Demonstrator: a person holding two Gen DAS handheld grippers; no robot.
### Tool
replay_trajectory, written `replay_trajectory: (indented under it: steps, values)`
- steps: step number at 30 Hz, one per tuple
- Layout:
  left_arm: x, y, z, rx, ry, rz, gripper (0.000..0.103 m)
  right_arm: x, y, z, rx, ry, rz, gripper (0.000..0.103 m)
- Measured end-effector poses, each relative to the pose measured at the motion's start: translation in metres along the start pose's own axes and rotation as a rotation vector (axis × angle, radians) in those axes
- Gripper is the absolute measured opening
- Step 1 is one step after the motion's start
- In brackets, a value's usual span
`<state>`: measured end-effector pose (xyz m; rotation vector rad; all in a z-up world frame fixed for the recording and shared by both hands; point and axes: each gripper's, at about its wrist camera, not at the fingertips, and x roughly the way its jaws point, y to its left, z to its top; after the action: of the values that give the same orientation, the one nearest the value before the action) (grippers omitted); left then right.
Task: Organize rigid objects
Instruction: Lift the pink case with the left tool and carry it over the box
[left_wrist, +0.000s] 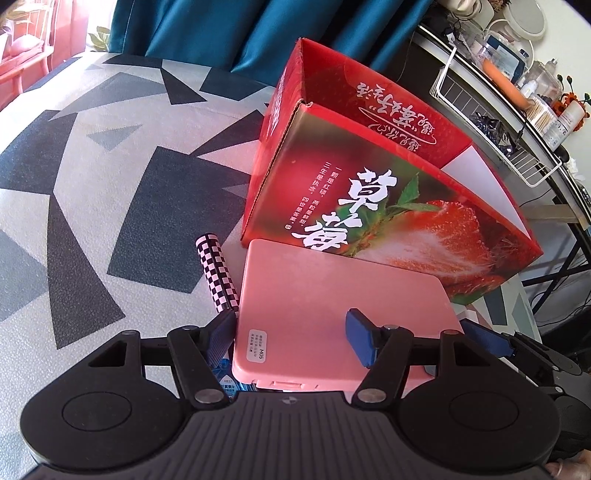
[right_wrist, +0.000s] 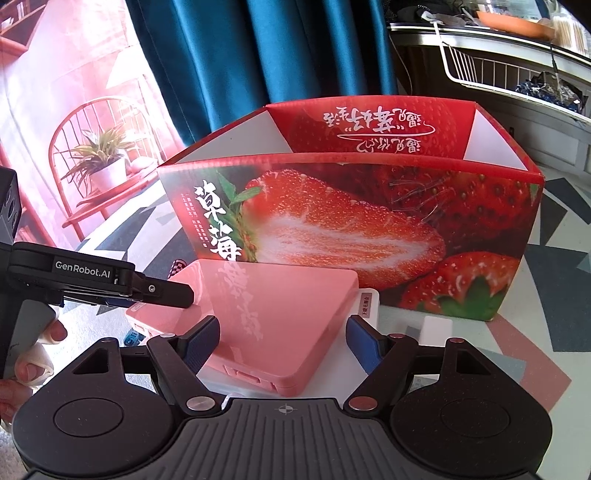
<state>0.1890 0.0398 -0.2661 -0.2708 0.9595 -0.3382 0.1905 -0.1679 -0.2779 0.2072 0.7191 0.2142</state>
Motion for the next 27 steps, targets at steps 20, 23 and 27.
replay_trajectory:
  steps: [20,23,27]
  values:
    - [-0.001,-0.004,-0.003,0.015,-0.011,-0.002,0.071,0.000,-0.001,-0.003,0.026,-0.030,-0.012,0.068]
    - [-0.001,-0.007,-0.004,0.029,-0.016,0.007,0.073,-0.001,-0.001,-0.004,0.033,-0.035,-0.018,0.067]
    - [-0.002,-0.010,-0.005,0.039,-0.021,0.014,0.075,-0.001,0.002,-0.005,0.015,-0.041,-0.026,0.067]
